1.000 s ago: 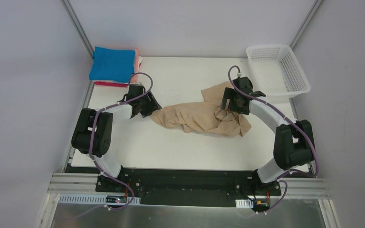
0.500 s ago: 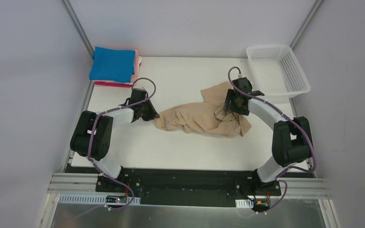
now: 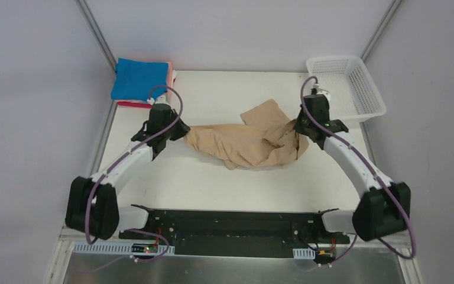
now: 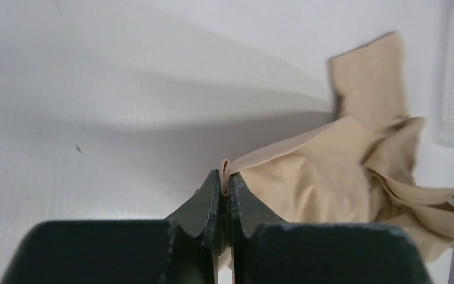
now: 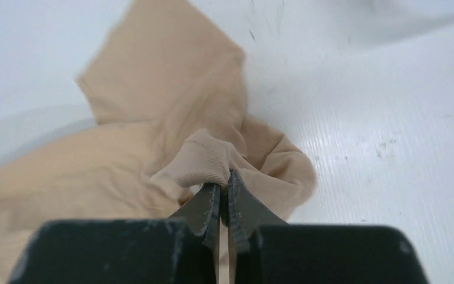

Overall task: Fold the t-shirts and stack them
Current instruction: Flatten out the tshirt

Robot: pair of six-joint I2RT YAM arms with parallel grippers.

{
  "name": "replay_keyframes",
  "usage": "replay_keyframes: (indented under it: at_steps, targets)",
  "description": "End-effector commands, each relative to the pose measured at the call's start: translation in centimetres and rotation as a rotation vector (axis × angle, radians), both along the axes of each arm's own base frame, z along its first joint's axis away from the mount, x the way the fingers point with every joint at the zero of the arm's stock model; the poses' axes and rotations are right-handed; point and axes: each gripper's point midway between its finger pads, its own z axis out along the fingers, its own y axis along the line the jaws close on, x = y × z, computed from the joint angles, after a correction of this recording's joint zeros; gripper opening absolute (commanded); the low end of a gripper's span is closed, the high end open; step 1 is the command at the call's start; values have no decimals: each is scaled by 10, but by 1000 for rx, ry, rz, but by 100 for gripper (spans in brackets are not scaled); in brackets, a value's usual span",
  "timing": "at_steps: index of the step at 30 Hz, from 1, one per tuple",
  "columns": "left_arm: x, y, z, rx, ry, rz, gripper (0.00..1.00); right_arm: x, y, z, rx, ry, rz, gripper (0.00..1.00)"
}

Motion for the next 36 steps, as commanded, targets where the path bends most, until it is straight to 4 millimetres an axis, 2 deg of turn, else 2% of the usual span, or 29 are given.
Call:
replay_keyframes:
  at_steps: [1, 4, 6, 10, 14, 17, 19, 23, 27, 30, 32, 36]
  targets:
    - [6, 13, 101, 37, -304, 36, 0, -1, -8, 117, 89, -363, -32, 0]
    - [-6, 24, 168, 36, -485, 64, 0, -16, -14, 180, 110, -525, -20, 0]
    - [-22, 35, 214, 36, -610, 88, 0, -28, -19, 221, 119, -626, -12, 0]
    - [-54, 61, 284, 55, -788, 165, 0, -55, -27, 295, 125, -792, 13, 0]
    - [-92, 93, 336, 98, -893, 266, 0, -90, -39, 361, 133, -952, 18, 0]
    - [-122, 108, 365, 107, -960, 303, 0, -123, -45, 399, 143, -1042, 40, 0]
    - [-141, 118, 379, 105, -994, 331, 0, -145, -50, 416, 147, -1085, 50, 0]
    - [-175, 138, 399, 99, -1045, 394, 0, -177, -66, 427, 134, -1122, 20, 0]
    - [-193, 156, 409, 103, -1049, 476, 0, -197, -76, 421, 123, -1125, -3, 0]
    - [-196, 175, 408, 129, -1009, 578, 0, -204, -83, 411, 109, -1109, -24, 0]
    - [-195, 185, 400, 155, -963, 646, 0, -206, -86, 400, 108, -1087, -41, 0]
    - [-185, 190, 377, 168, -899, 694, 0, -203, -87, 366, 143, -1023, -81, 0]
